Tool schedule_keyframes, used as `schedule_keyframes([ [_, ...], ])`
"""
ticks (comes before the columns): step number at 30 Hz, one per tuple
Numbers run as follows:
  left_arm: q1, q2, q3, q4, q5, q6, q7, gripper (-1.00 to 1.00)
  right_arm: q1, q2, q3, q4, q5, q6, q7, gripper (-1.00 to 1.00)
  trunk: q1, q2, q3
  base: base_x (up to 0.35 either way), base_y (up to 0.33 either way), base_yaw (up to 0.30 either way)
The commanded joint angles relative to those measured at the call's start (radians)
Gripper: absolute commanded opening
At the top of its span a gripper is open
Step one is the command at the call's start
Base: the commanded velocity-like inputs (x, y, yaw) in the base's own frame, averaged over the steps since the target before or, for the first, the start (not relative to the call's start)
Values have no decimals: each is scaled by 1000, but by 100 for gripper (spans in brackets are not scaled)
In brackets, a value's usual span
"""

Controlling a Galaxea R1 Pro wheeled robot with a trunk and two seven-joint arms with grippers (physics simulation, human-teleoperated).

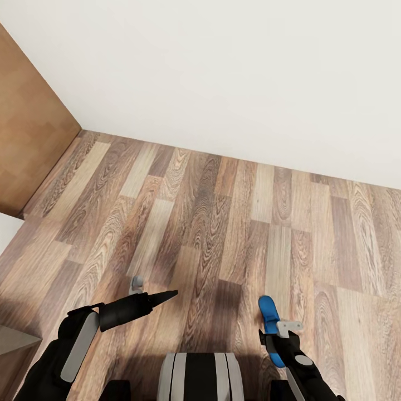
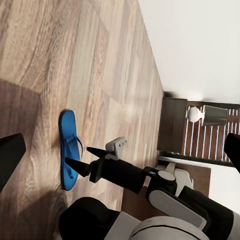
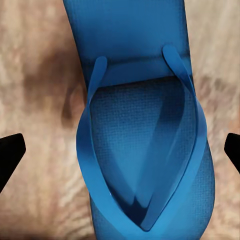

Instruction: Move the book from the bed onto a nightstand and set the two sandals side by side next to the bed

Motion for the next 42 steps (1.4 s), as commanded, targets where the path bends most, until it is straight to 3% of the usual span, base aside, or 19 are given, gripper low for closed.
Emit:
schedule_keyframes([
  [1, 0, 0, 0, 0, 2, 5, -1, 100, 0, 0, 1, -2, 3, 6, -3, 100, 0, 0, -1, 0, 0, 0],
  [6, 0, 0, 0, 0, 2, 5, -1, 100, 0, 0, 1, -2, 4, 6, -2, 100, 1, -1, -12, 0, 0, 0],
  [39, 0, 0, 0, 0, 3, 5, -1, 100, 0, 1, 1, -2, 4, 6, -2, 100, 1, -1, -12, 17, -28, 0],
  [42, 0, 0, 0, 0, 3, 5, -1, 100, 0, 1, 1, -2, 4, 6, -2, 100, 2, -1, -20, 0, 0, 0],
])
